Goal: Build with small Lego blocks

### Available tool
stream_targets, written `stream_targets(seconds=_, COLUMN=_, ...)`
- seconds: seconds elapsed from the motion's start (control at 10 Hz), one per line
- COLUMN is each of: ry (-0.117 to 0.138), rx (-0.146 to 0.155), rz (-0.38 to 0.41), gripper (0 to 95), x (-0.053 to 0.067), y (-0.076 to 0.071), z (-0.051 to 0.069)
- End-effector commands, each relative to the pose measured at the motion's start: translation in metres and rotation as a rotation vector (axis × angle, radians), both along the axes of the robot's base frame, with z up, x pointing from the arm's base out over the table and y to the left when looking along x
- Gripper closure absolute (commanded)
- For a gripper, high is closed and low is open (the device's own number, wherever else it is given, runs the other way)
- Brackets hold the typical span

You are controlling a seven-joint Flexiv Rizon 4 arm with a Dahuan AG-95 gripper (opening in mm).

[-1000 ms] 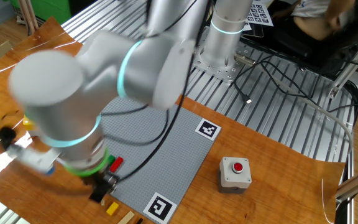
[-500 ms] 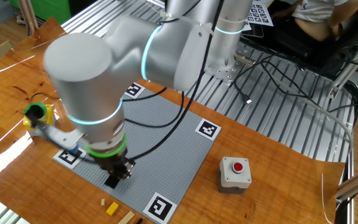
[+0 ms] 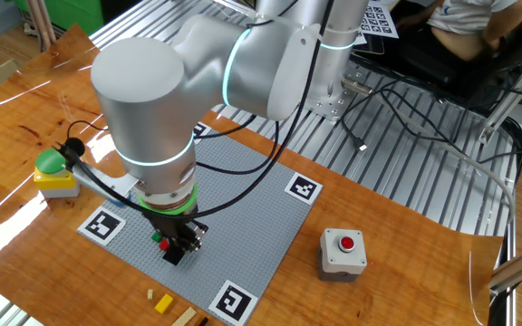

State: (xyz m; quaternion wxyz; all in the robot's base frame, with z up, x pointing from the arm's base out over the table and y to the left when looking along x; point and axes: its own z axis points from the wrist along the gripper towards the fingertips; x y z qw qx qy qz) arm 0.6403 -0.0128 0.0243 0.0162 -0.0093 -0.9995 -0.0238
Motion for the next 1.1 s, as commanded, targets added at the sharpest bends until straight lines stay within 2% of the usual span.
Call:
stream_targets(seconds=0.1, ry=-0.005, rx=-0.001, rz=-0.003, gripper=95.0, x=-0.002, y=0.001, z=0.0)
stream_targets(seconds=0.5, ry=-0.016, rx=-0.001, rz=-0.012, gripper=95.0, x=-0.009, y=0.005, z=-0.006)
stream_targets(seconds=1.1, ry=-0.028, rx=-0.004, rz=-0.024, gripper=95.0, x=-0.01, y=0.006, z=-0.014)
